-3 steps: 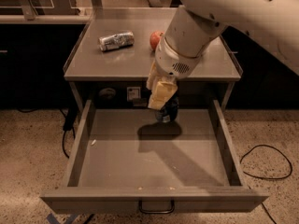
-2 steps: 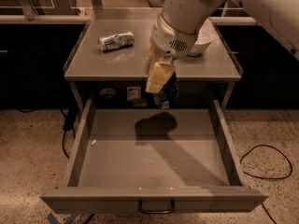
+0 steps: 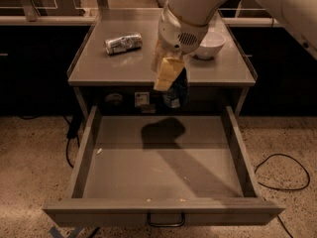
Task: Pick pepsi can from top drawer and place on counter
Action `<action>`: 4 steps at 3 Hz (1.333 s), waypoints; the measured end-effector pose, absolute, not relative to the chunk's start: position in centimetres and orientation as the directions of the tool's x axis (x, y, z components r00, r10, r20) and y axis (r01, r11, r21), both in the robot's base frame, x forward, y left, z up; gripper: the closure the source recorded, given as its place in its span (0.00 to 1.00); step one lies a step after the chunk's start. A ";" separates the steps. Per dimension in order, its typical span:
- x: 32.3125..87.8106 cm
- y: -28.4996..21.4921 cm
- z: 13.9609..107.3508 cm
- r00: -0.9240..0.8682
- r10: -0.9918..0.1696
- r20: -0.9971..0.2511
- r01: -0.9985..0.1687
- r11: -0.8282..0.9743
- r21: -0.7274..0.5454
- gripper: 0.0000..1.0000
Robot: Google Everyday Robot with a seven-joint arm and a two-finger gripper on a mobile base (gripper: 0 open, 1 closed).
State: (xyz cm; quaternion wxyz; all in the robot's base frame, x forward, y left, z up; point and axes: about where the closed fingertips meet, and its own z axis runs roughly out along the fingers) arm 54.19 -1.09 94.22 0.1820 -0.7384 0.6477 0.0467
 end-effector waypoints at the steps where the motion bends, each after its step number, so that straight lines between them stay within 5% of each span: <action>1: 55.8 -1.0 96.4 0.205 -0.932 -0.300 -0.957 -0.127 -0.261 1.00; 4: 63.4 -0.3 96.1 0.345 -0.838 -0.422 -0.915 -0.201 -0.349 1.00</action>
Offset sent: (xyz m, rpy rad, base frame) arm 0.0704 -0.0048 0.0514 0.1002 -0.1658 0.1271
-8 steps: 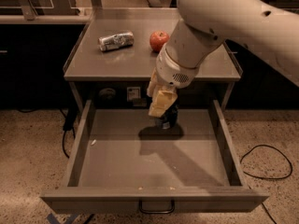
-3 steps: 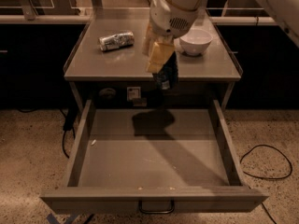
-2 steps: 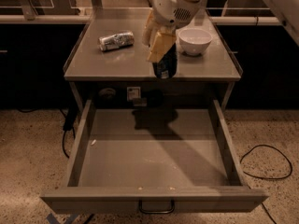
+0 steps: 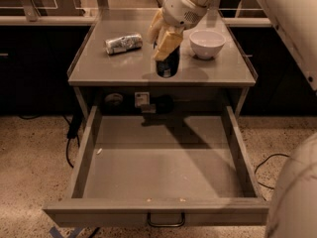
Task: Pick pepsi can from top drawer and place on counter
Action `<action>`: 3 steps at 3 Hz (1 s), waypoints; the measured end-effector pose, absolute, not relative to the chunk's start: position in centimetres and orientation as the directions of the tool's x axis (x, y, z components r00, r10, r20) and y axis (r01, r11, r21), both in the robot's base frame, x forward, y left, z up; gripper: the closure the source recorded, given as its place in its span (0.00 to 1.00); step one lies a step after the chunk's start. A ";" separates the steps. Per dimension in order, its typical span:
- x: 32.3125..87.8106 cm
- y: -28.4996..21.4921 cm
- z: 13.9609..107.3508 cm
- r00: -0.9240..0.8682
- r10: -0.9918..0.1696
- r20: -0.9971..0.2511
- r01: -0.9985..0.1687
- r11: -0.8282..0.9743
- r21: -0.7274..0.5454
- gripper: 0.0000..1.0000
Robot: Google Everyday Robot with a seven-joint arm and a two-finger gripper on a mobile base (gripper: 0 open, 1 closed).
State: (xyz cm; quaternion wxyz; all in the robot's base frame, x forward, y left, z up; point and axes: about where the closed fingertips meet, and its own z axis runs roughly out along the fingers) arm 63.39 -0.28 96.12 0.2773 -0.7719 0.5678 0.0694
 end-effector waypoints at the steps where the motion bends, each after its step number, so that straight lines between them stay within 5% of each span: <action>1: 65.6 0.3 94.9 0.372 -0.810 -0.454 -0.911 -0.226 -0.345 1.00; 3: 67.1 0.3 95.7 0.407 -0.807 -0.428 -0.885 -0.234 -0.402 1.00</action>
Offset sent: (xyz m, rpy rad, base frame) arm 0.0311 0.0018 -0.0132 0.0415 0.0218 0.0529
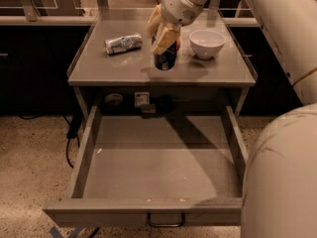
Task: Pick pepsi can from top drawer and place on counter
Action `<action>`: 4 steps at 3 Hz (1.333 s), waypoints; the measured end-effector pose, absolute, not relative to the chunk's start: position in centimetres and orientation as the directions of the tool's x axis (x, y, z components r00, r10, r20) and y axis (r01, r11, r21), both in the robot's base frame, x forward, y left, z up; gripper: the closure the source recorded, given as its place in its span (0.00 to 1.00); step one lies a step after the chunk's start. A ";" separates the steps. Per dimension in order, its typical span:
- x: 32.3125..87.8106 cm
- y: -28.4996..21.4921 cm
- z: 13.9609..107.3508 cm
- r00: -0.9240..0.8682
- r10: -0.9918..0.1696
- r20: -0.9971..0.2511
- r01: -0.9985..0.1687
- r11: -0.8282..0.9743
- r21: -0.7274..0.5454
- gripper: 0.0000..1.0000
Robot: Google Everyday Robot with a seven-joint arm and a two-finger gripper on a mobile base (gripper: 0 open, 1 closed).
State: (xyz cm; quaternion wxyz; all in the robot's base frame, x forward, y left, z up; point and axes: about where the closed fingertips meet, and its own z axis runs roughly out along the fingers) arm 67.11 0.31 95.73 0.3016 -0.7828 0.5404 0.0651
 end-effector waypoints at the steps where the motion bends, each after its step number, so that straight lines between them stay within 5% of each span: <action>1: 69.0 1.0 95.7 0.442 -0.793 -0.419 -0.871 -0.268 -0.411 1.00; 4: 72.7 1.7 94.1 0.391 -0.730 -0.561 -0.908 -0.208 -0.362 1.00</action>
Offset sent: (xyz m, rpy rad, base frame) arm 0.0732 -0.0075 -0.0069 0.1575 0.1602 0.0487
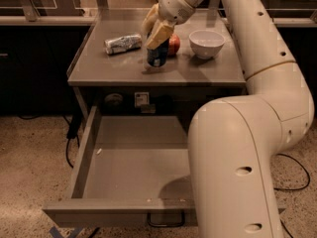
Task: Pick pepsi can from top drawer and place on counter
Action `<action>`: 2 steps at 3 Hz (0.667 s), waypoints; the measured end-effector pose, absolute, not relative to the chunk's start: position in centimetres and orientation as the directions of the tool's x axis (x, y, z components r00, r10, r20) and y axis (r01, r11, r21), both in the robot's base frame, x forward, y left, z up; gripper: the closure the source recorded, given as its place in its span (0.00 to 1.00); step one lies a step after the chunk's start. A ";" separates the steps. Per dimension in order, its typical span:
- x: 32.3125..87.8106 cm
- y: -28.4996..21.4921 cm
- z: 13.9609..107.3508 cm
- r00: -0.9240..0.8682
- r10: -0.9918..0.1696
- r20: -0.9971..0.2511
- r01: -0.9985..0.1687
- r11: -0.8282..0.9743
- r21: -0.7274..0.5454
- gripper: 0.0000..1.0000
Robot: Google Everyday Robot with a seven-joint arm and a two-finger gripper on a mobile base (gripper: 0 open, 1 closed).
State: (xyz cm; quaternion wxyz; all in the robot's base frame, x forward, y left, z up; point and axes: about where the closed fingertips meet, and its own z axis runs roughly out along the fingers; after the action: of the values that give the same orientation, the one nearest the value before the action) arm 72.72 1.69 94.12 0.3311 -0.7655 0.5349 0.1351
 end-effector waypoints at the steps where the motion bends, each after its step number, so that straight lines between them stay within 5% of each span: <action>1: 73.0 2.2 94.0 0.382 -0.732 -0.565 -0.912 -0.200 -0.358 1.00; 2: 72.8 2.7 94.2 0.332 -0.750 -0.572 -0.933 -0.169 -0.319 1.00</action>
Offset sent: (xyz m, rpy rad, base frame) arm -0.0063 0.0026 0.0125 -0.0490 0.1320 -0.0804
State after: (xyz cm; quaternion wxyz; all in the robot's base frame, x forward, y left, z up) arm 72.79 2.73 94.17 0.3189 -0.7511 0.5601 0.1431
